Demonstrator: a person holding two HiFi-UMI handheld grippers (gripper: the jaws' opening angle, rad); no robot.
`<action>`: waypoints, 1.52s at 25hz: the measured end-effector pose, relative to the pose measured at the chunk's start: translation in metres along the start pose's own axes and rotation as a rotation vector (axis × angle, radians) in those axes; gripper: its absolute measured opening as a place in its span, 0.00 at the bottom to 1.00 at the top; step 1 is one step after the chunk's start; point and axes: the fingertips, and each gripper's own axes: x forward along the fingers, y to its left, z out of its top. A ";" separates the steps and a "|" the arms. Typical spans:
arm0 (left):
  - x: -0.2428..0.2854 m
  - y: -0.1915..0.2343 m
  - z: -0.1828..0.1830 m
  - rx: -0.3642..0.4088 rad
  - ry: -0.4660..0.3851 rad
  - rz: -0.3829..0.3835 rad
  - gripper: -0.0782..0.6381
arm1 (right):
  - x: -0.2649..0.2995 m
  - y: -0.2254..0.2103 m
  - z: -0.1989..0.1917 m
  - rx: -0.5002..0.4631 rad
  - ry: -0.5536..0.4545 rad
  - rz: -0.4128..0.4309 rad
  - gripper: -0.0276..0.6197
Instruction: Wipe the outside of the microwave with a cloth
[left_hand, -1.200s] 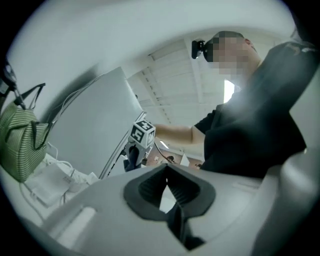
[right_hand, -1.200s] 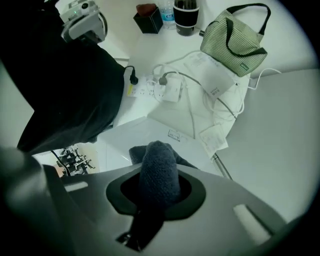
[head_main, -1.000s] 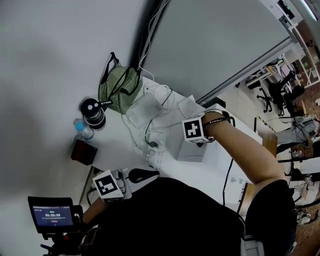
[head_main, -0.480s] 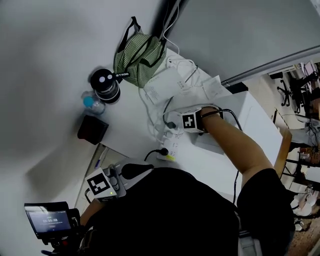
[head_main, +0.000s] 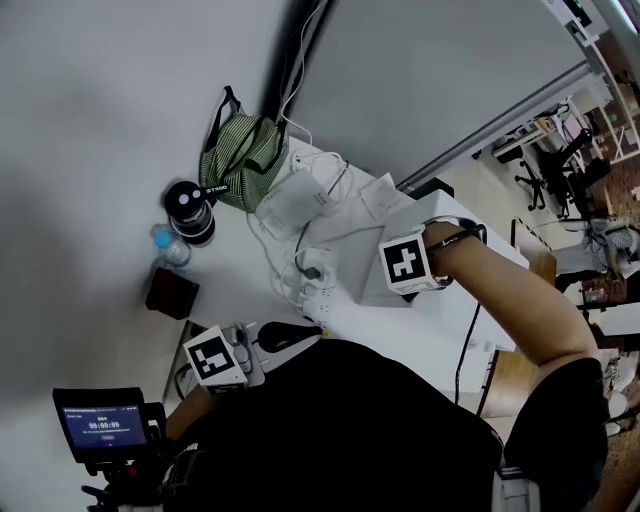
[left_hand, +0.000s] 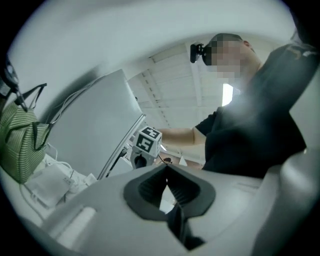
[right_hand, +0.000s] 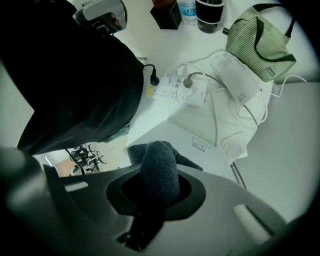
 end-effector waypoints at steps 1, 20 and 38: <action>0.003 0.000 0.000 0.001 0.002 -0.013 0.11 | 0.005 -0.001 0.004 0.007 -0.004 -0.002 0.13; -0.031 0.025 -0.044 -0.133 0.035 0.120 0.11 | 0.161 -0.078 0.098 -0.018 0.083 -0.004 0.12; -0.003 0.029 -0.016 -0.073 -0.017 0.013 0.11 | 0.114 0.012 0.088 -0.170 0.122 -0.014 0.13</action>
